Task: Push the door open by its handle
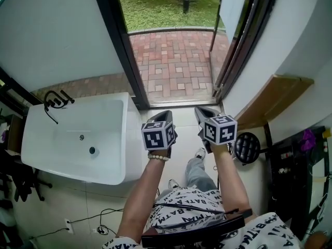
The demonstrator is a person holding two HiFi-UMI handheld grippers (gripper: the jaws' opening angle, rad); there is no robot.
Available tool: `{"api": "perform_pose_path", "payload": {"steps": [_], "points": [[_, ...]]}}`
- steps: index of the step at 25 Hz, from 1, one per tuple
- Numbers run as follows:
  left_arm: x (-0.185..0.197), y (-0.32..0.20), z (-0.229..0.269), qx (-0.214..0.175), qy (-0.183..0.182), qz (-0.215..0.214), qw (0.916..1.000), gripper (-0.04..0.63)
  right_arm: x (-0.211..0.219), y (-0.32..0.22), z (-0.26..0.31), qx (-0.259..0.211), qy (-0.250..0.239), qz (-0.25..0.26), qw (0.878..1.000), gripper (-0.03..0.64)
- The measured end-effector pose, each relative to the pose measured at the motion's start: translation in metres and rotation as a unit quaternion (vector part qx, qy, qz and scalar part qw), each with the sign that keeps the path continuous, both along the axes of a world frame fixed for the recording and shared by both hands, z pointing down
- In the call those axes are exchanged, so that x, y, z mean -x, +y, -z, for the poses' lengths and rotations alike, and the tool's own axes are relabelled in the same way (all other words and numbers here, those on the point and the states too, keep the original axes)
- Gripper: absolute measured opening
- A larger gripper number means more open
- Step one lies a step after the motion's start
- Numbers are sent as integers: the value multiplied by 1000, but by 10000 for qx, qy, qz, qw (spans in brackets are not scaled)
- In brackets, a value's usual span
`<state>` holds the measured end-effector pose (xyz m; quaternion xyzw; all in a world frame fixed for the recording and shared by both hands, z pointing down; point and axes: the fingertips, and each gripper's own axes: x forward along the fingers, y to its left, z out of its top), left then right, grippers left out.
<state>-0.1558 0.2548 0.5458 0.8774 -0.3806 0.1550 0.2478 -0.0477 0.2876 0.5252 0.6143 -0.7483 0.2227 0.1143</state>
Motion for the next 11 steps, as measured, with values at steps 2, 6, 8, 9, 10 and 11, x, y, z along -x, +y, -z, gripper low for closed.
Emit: {"api": "perform_pose_path", "payload": {"steps": [2, 6, 8, 9, 10, 11], "points": [[-1, 0, -1, 6, 15, -22, 10000, -11, 0, 0, 0, 0, 17, 0, 10000, 12], [-5, 1, 1, -7, 40, -32, 10000, -11, -2, 1, 1, -9, 25, 6, 10000, 12], [-7, 1, 3, -27, 46, -44, 10000, -11, -3, 2, 2, -22, 26, -1, 10000, 12], [-7, 1, 3, -31, 45, -46, 10000, -11, -3, 2, 2, -29, 27, -4, 10000, 12], [-7, 1, 3, -33, 45, -47, 10000, -11, -3, 2, 2, -35, 26, -5, 10000, 12], [-7, 1, 2, -35, 44, -47, 10000, -11, -2, 2, 2, -40, 25, -7, 10000, 12]]}}
